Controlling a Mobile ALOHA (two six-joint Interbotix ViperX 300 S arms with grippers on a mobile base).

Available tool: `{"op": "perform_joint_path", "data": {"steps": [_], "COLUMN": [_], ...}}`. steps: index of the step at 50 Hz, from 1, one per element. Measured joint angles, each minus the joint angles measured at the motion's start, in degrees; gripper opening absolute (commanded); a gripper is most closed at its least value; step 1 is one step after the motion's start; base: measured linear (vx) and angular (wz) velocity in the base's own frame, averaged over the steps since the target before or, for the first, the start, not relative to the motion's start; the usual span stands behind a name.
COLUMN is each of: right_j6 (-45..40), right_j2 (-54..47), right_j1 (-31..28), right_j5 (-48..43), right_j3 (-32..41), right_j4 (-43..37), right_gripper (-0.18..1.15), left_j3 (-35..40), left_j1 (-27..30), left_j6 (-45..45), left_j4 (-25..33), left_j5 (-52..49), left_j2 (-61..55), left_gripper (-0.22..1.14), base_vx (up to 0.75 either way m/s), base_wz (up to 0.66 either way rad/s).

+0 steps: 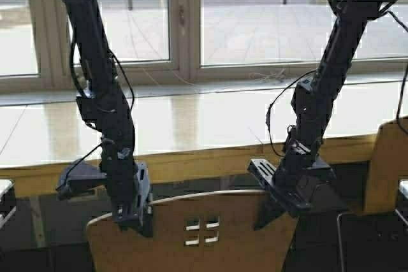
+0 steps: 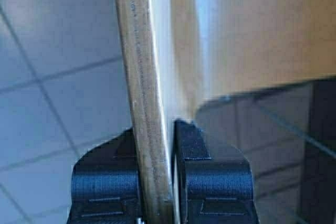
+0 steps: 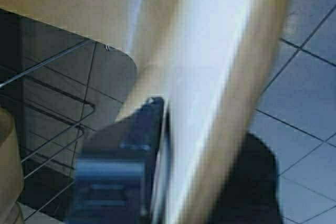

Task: Push the chairs under the table

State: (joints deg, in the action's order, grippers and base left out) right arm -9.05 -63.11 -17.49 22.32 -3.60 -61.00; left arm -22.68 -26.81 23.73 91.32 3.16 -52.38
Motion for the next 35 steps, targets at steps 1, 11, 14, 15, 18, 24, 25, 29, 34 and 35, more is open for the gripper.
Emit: {"op": "perform_joint_path", "data": {"steps": [1, 11, 14, 15, 18, 24, 25, 29, 34, 35], "right_j6": [0.0, -0.09, -0.09, -0.09, -0.09, -0.09, -0.09, -0.09, -0.09, -0.09], "right_j2": [0.0, 0.18, 0.09, 0.09, -0.09, -0.62, -0.7, -0.7, -0.7, -0.7], "right_j1": [0.0, 0.09, 0.18, 0.26, 0.26, 0.26, 0.26, 0.44, 0.44, 0.44], "right_j5": [0.09, 0.35, 0.35, 0.35, 0.26, -0.53, -0.62, -1.23, -2.2, -2.37], "right_j3": [0.0, -0.18, -0.18, -0.18, -0.18, 0.44, 0.44, 0.44, 0.53, 0.62], "right_j4": [0.0, 0.0, -0.09, 0.0, 0.0, -0.09, -0.09, -0.09, -0.09, -0.09], "right_gripper": [0.04, 0.04, 0.04, 0.04, 0.04, 0.04, 0.04, 0.04, 0.04, 0.04], "left_j3": [0.0, 0.53, 1.05, 1.23, 1.85, 3.6, 3.87, 4.75, 5.54, 5.71], "left_j1": [0.0, 0.26, 0.26, 0.26, 0.35, 0.79, 0.79, 0.7, 0.7, 0.7], "left_j6": [0.0, 0.0, 0.0, 0.0, 0.0, 0.0, -0.09, -0.09, -0.18, -0.09], "left_j4": [0.0, -0.35, -0.53, -0.79, -1.32, -2.64, -2.72, -2.9, -3.16, -3.16], "left_j5": [0.0, 0.0, 0.0, -0.09, -0.09, 0.0, 0.0, 0.18, 0.35, 0.35], "left_j2": [0.0, -0.26, -0.53, -0.7, -0.97, -1.93, -2.02, -2.46, -2.55, -2.55], "left_gripper": [0.04, 0.04, 0.04, 0.04, 0.04, 0.04, 0.04, 0.04, 0.04, 0.04], "base_vx": [0.23, 0.22, 0.23, 0.23, 0.24, 0.24, 0.23, 0.22, 0.19, 0.18], "base_wz": [0.05, 0.07, 0.1, 0.13, 0.13, 0.13, 0.13, 0.14, 0.11, 0.08]}}
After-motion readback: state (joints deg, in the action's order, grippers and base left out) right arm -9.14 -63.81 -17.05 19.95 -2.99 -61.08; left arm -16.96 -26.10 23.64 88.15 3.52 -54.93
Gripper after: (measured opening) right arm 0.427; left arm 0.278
